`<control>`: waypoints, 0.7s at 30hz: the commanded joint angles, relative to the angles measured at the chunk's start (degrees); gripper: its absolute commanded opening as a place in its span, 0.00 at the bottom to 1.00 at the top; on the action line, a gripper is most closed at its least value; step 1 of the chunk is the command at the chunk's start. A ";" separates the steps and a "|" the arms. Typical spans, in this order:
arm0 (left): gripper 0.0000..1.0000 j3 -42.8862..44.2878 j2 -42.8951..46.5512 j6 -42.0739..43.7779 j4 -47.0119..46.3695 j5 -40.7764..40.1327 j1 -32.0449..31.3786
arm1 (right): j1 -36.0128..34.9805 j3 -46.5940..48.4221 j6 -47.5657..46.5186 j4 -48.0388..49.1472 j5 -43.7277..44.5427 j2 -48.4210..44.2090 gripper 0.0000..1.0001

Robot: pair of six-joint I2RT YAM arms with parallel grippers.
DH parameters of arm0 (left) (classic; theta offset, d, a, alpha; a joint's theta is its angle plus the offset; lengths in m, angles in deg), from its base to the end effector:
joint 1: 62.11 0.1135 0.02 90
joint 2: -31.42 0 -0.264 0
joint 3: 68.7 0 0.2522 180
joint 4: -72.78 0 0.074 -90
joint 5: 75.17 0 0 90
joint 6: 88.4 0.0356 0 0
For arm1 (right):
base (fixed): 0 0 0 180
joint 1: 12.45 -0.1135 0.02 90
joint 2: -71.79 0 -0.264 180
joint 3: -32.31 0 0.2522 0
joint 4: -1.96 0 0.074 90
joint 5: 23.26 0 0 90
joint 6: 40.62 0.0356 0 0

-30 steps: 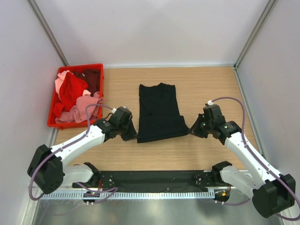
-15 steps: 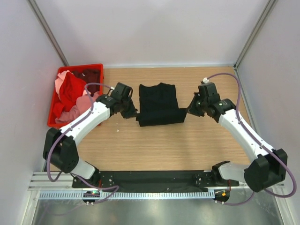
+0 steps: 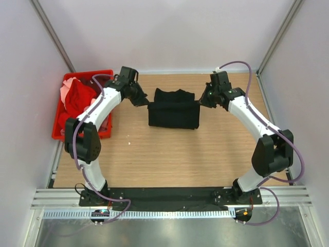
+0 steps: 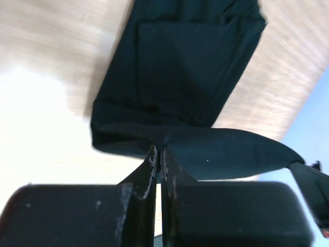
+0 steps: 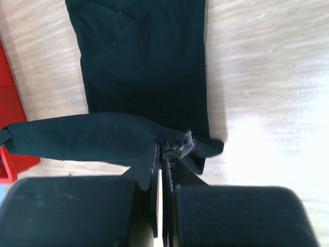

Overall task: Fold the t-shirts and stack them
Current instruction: Fold the tshirt

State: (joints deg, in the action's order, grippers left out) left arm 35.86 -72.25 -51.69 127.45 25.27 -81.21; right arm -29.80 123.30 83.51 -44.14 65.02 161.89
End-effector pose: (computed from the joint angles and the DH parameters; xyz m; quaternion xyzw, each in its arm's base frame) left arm 0.3749 -0.1366 0.2860 -0.2512 0.9130 -0.2526 0.1987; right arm 0.3336 0.1053 0.3036 0.1292 0.9154 0.1779 0.3371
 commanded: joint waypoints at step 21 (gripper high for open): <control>0.00 18.96 -19.10 -8.14 -21.74 12.15 6.00 | 7.59 10.66 4.36 22.05 -14.02 17.02 0.01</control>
State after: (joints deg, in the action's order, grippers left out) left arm 50.84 -90.31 -58.14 113.81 34.42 -76.00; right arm -22.54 130.93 86.05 -29.01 53.42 177.30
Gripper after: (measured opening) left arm 0.009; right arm 0.044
